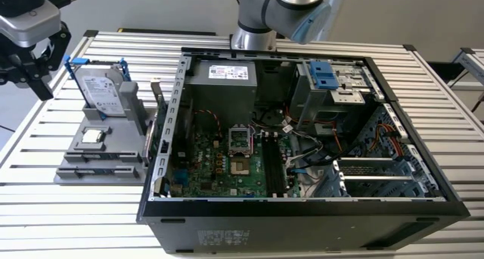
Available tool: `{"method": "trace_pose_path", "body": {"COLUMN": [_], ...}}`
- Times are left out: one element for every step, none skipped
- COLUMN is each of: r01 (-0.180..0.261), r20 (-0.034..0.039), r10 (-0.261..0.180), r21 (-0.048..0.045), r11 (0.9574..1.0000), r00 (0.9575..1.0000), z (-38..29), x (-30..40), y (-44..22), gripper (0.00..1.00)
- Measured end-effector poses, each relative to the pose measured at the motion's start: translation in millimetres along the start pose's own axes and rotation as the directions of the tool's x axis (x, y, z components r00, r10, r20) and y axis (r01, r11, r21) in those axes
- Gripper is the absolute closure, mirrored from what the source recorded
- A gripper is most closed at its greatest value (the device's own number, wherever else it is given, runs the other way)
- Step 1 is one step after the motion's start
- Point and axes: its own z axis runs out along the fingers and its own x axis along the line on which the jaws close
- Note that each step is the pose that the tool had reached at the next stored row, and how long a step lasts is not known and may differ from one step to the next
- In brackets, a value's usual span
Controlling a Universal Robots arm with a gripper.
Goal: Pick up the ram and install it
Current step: 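Pick up the ram and move it above insertion slot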
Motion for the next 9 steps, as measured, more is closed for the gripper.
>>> {"method": "trace_pose_path", "body": {"r01": [0.006, 0.012, 0.018, 0.025, 0.031, 0.037, 0.043, 0.051, 0.059], "r20": [-0.0004, -0.0007, -0.0010, -0.0014, -0.0017, -0.0021, -0.0025, -0.0028, -0.0033], "r10": [-0.006, -0.012, -0.018, -0.025, -0.031, -0.037, -0.043, -0.051, -0.059], "r21": [-0.0001, -0.0002, -0.0003, -0.0005, -0.0006, -0.0007, -0.0008, -0.0010, -0.0012], "r11": [1.0000, 0.9999, 0.9998, 0.9997, 0.9995, 0.9993, 0.9991, 0.9987, 0.9982], "r00": [1.0000, 0.9999, 0.9998, 0.9997, 0.9995, 0.9993, 0.9991, 0.9987, 0.9982], "z": [0.0, 0.0, 0.0, 0.0, 0.0, 0.0, 0.0, 0.0, 0.0], "x": [0.0, 0.0, 0.0, 0.0, 0.0, 0.0, 0.0, 0.0, 0.0], "y": [0.0, 0.0, 0.0, 0.0, 0.1, 0.1, 0.1, 0.1, 0.1], "gripper": [1.00, 1.00, 1.00, 1.00, 1.00, 1.00, 1.00, 1.00, 1.00]}}
